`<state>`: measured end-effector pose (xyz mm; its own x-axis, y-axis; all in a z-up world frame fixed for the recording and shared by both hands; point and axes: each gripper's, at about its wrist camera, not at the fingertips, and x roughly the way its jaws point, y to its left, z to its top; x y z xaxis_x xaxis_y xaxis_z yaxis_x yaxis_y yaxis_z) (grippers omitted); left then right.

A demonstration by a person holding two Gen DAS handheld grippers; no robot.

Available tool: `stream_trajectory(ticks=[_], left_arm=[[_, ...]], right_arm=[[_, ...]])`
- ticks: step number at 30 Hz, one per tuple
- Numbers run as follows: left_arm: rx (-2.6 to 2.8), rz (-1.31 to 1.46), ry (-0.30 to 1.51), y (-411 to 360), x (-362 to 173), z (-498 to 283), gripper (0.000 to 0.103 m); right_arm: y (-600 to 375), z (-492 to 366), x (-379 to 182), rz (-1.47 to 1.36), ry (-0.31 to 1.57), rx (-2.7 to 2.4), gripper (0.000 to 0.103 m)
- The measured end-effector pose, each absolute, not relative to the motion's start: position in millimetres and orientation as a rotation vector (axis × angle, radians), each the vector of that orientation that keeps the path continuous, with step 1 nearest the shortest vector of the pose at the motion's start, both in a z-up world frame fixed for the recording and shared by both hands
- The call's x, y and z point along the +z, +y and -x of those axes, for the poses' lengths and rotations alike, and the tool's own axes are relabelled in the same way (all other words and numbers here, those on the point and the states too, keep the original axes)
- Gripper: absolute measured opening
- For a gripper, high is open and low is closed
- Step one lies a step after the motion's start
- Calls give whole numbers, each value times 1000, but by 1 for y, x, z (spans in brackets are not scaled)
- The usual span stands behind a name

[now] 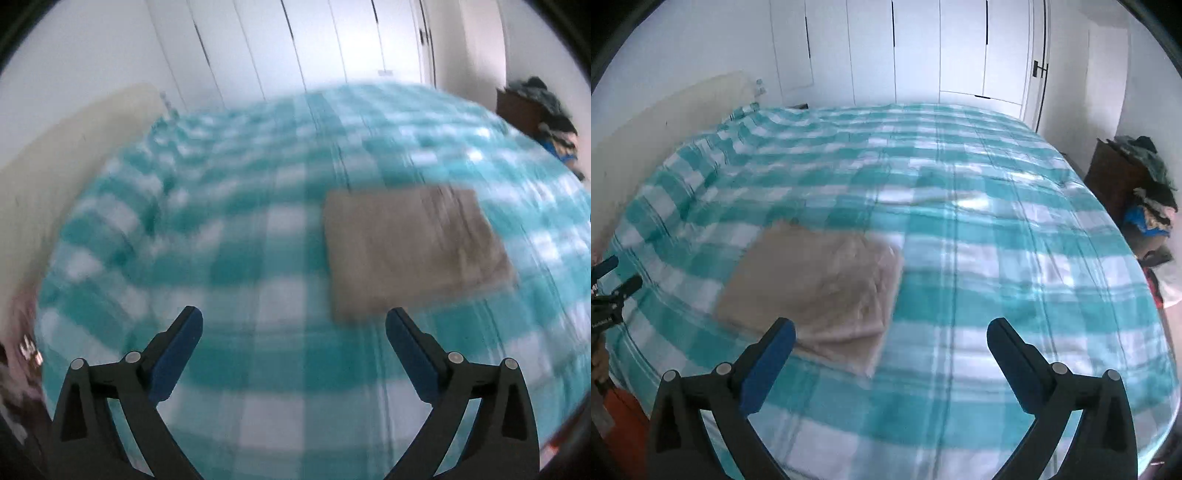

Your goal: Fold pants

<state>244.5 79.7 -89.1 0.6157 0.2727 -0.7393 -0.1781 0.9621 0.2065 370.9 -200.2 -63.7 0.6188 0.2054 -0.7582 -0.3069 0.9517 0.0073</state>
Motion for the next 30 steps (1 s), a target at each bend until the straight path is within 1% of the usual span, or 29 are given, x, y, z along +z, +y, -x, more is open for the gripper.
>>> stream_trajectory(ticks=[4, 9, 15, 19, 20, 26, 30], left_arm=[[228, -69, 879, 57, -96, -200, 100], [260, -22, 814, 38, -69, -162, 100], [275, -26, 833, 27, -43, -136, 100], [256, -44, 839, 23, -38, -123, 101], [248, -39, 843, 22, -37, -120, 103], [251, -31, 830, 19, -31, -111, 103], [217, 18, 888, 23, -28, -110, 103]], right_arm=[[-204, -317, -81, 120, 849, 318, 103], [-208, -247, -84, 99, 840, 319, 103], [-189, -188, -74, 72, 857, 352, 103], [-177, -164, -63, 107, 868, 394, 103], [-175, -160, -61, 113, 867, 394, 103], [-164, -146, -45, 141, 847, 399, 103], [-159, -142, -36, 150, 845, 401, 103]])
